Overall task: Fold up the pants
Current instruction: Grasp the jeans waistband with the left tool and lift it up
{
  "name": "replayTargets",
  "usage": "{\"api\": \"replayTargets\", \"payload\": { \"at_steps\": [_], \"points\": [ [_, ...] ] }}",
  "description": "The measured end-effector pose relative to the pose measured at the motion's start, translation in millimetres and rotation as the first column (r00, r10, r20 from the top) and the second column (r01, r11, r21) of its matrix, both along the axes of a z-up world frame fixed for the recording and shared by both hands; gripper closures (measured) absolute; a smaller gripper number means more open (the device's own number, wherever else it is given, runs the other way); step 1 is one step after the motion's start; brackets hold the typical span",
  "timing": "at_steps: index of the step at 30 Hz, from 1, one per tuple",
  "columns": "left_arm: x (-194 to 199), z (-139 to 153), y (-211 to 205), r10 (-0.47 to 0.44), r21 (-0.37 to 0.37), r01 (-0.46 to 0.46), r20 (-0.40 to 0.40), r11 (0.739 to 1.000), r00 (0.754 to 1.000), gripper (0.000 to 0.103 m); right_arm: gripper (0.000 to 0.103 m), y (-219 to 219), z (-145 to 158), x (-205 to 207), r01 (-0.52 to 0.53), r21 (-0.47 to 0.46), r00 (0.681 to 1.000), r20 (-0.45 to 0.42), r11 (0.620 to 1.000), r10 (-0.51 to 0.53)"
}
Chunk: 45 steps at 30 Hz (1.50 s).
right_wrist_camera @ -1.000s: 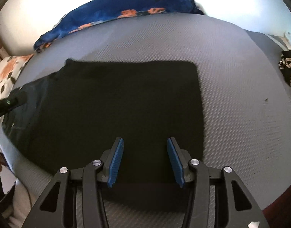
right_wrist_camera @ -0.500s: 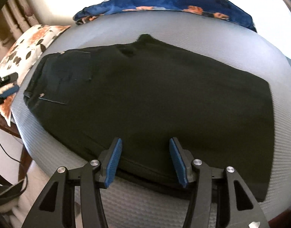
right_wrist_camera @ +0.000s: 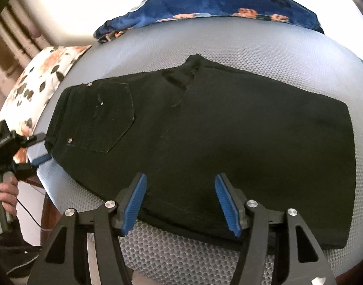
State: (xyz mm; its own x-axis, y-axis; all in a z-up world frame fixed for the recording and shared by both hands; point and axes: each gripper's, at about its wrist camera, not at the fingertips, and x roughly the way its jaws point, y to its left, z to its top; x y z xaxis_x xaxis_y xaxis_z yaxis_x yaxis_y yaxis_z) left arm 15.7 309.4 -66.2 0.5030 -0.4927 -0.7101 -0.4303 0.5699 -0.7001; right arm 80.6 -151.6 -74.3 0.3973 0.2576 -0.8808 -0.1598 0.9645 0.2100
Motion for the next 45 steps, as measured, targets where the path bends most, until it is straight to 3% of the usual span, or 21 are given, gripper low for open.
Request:
{"api": "replayTargets", "payload": {
  "at_steps": [4, 13, 18, 20, 23, 25, 29, 32, 36, 40, 41, 44, 45],
  "points": [
    [-2, -11, 2, 0.008, -0.073, -0.008, 0.004, 0.997, 1.0, 0.037, 0.044, -7, -2, 2, 0.033, -0.003, 0.999, -0.009, 0.999, -0.033],
    [11, -14, 0, -0.003, -0.091, 0.008, 0.058, 0.996, 0.998, 0.037, 0.044, -16, -13, 4, 0.078, 0.001, 0.996, -0.032, 0.997, -0.078],
    [23, -16, 1, 0.012, -0.118, -0.002, 0.085, 0.993, 0.996, 0.037, 0.038, -11, -15, 2, 0.061, -0.002, 0.998, -0.017, 0.998, -0.061],
    [25, -16, 6, 0.006, -0.116, 0.005, 0.099, 0.993, 0.995, 0.037, 0.037, -9, -16, 1, 0.05, -0.012, 0.999, -0.01, 0.999, -0.05],
    [33, -10, -1, -0.055, -0.041, 0.061, 0.127, 0.997, 0.99, 0.042, 0.037, -10, -16, 2, 0.05, -0.008, 0.999, -0.007, 0.999, -0.05],
    [33, -10, -5, -0.079, -0.031, 0.084, 0.137, 0.996, 0.987, 0.042, 0.037, -12, -16, 2, 0.054, 0.006, 0.999, -0.011, 0.999, -0.053],
    [40, -18, 4, -0.021, -0.126, 0.037, 0.124, 0.991, 0.992, 0.042, 0.036, -15, -16, 3, 0.058, 0.026, 0.998, -0.014, 0.998, -0.058],
    [44, -21, 12, 0.003, -0.155, 0.015, 0.118, 0.988, 0.993, 0.042, 0.036, -14, -16, 3, 0.052, 0.012, 0.999, -0.012, 0.999, -0.051],
    [59, -15, 6, -0.079, -0.078, 0.091, 0.144, 0.993, 0.986, 0.042, 0.036, -13, -16, 2, 0.049, 0.007, 0.999, -0.007, 0.999, -0.049],
    [67, -13, 6, -0.079, -0.057, 0.089, 0.152, 0.994, 0.985, 0.042, 0.035, -12, -17, 0, 0.05, 0.009, 0.999, -0.004, 0.999, -0.05],
    [68, -10, 3, -0.085, -0.026, 0.09, 0.149, 0.996, 0.985, 0.044, 0.035, -12, -17, 0, 0.05, 0.008, 0.999, -0.003, 0.999, -0.05],
    [78, -4, -19, -0.121, 0.095, 0.111, 0.116, 0.989, 0.986, 0.067, 0.032, -9, -17, 0, 0.046, 0.007, 0.999, 0.001, 0.999, -0.046],
    [80, -2, -21, -0.122, 0.107, 0.11, 0.115, 0.988, 0.986, 0.07, 0.031, -8, -17, 1, 0.045, 0.008, 0.999, 0.0, 0.999, -0.045]
  ]
}}
